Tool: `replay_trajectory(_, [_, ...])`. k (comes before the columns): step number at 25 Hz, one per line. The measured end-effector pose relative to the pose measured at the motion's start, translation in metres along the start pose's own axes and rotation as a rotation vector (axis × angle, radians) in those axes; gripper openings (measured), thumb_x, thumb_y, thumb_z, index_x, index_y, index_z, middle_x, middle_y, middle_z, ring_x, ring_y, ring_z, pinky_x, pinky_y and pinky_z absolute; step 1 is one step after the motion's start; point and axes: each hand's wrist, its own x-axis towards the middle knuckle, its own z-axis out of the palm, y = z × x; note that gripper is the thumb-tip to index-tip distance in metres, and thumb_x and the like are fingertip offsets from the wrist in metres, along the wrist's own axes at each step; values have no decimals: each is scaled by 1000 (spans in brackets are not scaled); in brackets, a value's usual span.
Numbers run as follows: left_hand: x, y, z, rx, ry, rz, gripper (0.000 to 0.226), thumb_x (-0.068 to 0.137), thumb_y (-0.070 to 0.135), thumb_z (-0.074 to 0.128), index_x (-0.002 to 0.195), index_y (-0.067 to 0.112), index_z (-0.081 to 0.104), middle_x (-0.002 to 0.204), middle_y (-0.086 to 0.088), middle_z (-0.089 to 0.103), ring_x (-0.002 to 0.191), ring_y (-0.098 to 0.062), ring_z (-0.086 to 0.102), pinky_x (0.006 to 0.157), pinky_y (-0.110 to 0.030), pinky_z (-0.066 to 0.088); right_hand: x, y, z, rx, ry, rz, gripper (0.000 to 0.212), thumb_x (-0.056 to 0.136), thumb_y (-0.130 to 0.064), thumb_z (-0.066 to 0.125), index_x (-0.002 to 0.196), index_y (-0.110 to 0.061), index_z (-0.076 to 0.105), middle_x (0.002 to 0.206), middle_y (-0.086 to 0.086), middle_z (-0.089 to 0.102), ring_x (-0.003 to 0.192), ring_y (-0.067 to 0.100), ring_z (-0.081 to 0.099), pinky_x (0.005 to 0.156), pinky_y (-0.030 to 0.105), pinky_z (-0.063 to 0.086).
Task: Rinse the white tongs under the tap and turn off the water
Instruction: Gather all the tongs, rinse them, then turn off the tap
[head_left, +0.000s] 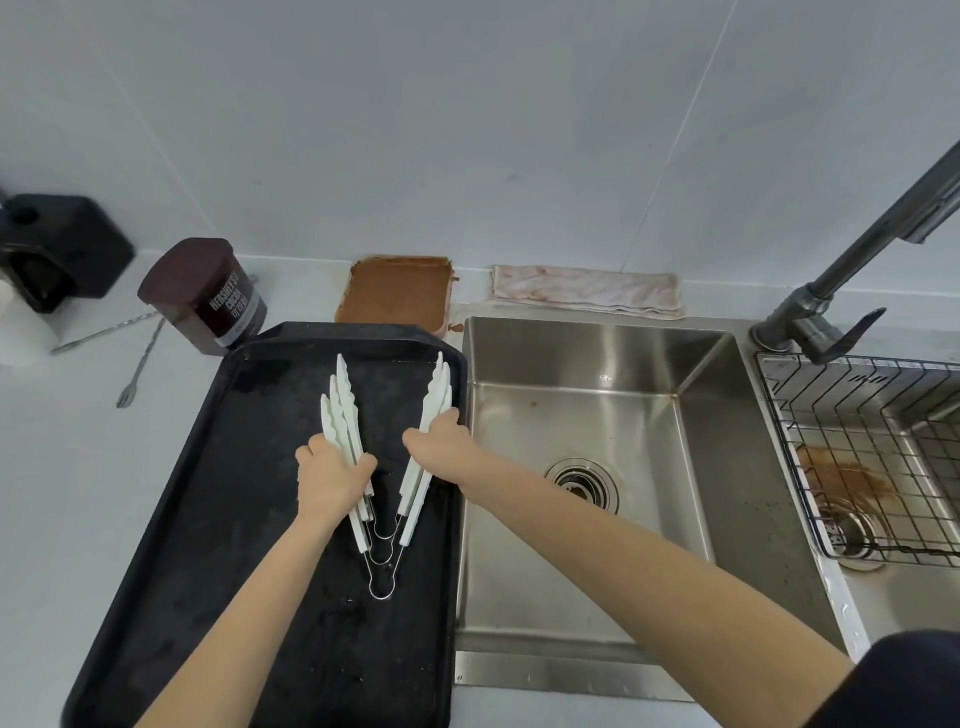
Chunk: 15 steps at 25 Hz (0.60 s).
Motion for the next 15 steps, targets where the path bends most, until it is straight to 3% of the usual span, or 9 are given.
replay_trajectory(5, [-6,2,0,45,18,7,61,87,18,58,133,-9,30,140,-25,26,128,-39,31,98,-47,37,-2,5,-1,-120,-4,-63,68,95,-18,36,150,-3,-2,151,18,24,134,31,37,96,31,37])
replay_trajectory(7, [-7,3,-1,50,6,7,63,87,17,57,136,-9,26,141,-26,26,128,-39,33,99,-47,36,-2,7,-3,-141,-14,-92,60,94,-17,37,148,-4,13,142,18,38,125,31,46,86,29,37])
replay_trajectory(9, [-7,5,-3,51,3,12,68,88,16,56,140,-8,20,142,-27,26,130,-40,31,101,-47,34,-2,13,-9,-134,-29,-107,36,92,-18,37,128,-16,39,112,8,54,103,25,54,83,30,37])
replay_trajectory(11, [-6,9,-5,43,12,15,75,88,17,55,143,-7,12,145,-28,24,133,-41,28,105,-48,31,-4,17,-18,-161,-34,-139,14,93,-18,37,105,-23,42,80,-5,43,84,20,46,81,30,35])
replay_trajectory(13, [-11,13,-9,80,34,21,79,89,20,55,145,-6,6,149,-26,20,136,-40,25,107,-48,28,-17,13,-28,-207,-29,-166,18,95,-17,36,111,-20,45,90,-4,47,90,19,47,86,31,34])
replay_trajectory(15, [-14,25,-13,111,44,57,79,90,24,52,146,-4,4,153,-24,16,138,-39,23,109,-49,26,-32,6,-43,-287,7,-208,43,96,-18,37,139,-9,35,120,1,48,112,21,47,94,30,35])
